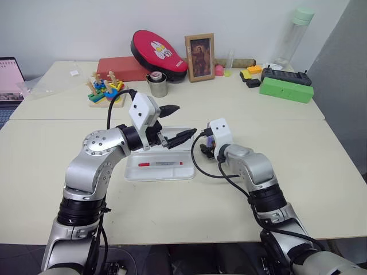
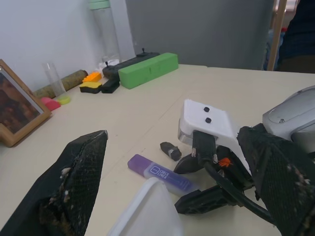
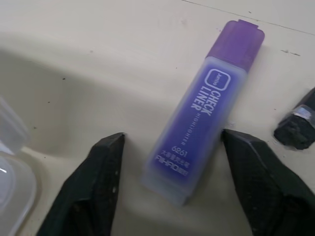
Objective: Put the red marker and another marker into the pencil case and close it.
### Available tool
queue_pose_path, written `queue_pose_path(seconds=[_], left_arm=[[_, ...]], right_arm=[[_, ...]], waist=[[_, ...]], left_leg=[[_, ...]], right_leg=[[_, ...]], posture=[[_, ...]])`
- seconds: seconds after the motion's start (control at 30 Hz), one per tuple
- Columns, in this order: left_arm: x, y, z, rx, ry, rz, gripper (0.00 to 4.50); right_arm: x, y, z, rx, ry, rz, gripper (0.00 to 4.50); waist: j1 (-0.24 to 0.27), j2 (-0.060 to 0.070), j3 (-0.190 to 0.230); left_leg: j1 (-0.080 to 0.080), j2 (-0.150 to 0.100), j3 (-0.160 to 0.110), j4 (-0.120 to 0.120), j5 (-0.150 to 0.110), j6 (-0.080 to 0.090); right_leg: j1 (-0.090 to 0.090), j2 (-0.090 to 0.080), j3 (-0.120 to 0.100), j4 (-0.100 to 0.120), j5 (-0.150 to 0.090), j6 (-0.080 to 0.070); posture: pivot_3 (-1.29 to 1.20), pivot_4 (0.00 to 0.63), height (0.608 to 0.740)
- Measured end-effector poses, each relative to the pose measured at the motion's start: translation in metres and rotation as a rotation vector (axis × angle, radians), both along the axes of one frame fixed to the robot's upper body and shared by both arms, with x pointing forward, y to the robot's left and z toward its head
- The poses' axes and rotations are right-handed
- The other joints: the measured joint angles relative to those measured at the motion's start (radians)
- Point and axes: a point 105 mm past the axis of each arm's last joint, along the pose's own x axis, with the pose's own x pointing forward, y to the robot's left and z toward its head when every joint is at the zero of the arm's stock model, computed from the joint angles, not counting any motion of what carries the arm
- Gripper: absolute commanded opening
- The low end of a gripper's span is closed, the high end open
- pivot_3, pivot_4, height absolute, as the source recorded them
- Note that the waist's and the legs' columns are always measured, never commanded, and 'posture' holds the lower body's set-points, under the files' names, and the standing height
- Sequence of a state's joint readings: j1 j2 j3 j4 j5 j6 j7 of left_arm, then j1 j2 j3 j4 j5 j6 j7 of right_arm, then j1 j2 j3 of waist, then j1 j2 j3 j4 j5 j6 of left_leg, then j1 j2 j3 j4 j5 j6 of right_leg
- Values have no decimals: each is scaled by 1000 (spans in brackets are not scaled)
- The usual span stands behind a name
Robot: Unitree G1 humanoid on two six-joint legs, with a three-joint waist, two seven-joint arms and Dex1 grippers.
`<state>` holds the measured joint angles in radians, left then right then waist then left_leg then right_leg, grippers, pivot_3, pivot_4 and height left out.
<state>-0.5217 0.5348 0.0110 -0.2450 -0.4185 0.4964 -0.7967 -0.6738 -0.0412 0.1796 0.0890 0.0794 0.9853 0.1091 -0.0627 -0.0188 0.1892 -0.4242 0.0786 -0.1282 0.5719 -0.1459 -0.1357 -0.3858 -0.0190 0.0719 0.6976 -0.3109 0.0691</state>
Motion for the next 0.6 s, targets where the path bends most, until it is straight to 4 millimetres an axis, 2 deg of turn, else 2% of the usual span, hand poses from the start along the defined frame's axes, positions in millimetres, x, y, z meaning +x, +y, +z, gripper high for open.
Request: queue_pose_path(seconds=[0.13,0.2,0.43,0.5,0.6], left_arm=[[0,1,-2,-1,7,4,4500],[0,1,-3,-1,10,6,4500],[2,3,-3,-6,7,24,4500],[2,4,-3,-9,7,31,4500],[4,11,1,-9,-4,52,4500]], right_arm=[[-1,2,0,-6,0,16,1440],[-1,1,0,-9,0,17,1126],[-1,-4,3,1,9,1,1080],[1,-12,5,12,14,-33,1079],[5,-19,17,67,8,-65,1078]], waist=[[3,0,0],[4,0,0],[9,0,0],[10,0,0],[6,0,0]], left_leg=[[0,0,0,0,0,0],[0,0,0,0,0,0],[-1,0,0,0,0,0],[-1,0,0,0,0,0],[-3,0,-1,0,0,0]], right_leg=[[0,0,0,0,0,0],[0,0,0,0,0,0],[0,0,0,-1,-2,3],[0,0,0,-1,-2,3],[-2,0,0,-1,-2,3]], posture=[[0,150,740],[0,150,740],[0,150,740],[0,150,740],[0,150,740]])
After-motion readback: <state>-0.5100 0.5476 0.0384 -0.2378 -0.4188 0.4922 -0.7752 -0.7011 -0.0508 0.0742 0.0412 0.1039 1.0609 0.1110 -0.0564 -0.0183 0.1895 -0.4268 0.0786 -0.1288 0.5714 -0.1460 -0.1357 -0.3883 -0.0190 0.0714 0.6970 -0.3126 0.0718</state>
